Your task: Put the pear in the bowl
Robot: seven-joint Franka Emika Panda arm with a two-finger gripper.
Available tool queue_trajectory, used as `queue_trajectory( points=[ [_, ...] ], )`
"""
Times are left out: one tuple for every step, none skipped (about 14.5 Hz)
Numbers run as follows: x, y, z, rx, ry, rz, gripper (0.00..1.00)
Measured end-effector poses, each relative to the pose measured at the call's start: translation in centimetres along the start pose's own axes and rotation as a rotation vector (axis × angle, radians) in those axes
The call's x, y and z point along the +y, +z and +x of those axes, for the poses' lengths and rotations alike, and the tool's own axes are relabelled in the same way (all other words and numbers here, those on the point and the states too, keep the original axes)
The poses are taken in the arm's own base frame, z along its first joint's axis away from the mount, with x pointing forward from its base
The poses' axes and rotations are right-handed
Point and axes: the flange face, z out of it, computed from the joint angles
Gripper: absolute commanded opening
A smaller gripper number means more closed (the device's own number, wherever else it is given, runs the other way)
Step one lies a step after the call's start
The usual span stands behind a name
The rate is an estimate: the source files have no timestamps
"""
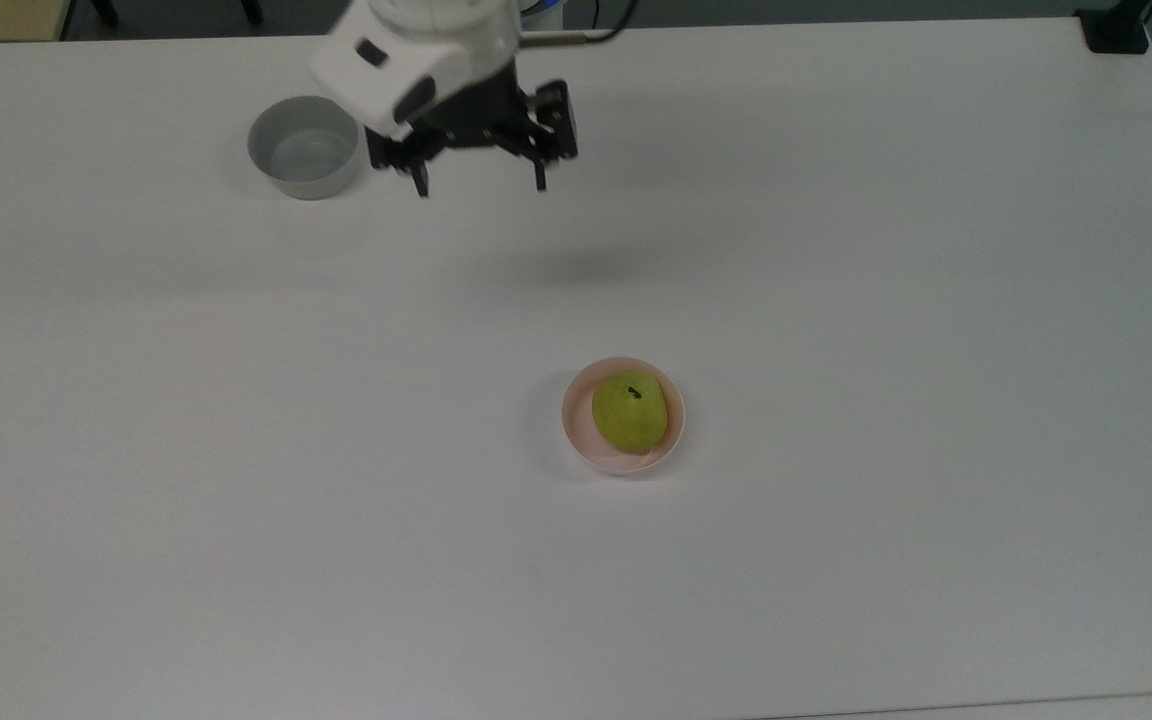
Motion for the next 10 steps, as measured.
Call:
queue_trajectory(
  points=[
    [1.2, -1.8, -1.4, -0.01, 0.018, 0.006, 1.0],
    [2.1, -3.1, -2.6, -0.026, 0.032, 0.008, 1.0],
    [2.6, -3.9, -3.5, -0.035, 0.038, 0.004, 1.0],
    [3.0, -4.7, -4.4, -0.04, 0.043, 0.001, 1.0],
    [3.3, -5.4, -5.4, -0.037, 0.047, 0.0, 1.0],
    [3.8, -6.1, -6.3, -0.03, 0.054, 0.002, 1.0],
    [4.4, -6.8, -7.2, -0.021, 0.063, 0.006, 1.0],
    [5.0, -7.3, -7.9, -0.013, 0.074, 0.009, 1.0],
    [5.9, -7.8, -8.6, -0.007, 0.09, 0.013, 1.0],
    [6.4, -7.9, -8.9, -0.005, 0.1, 0.014, 1.0]
  ],
)
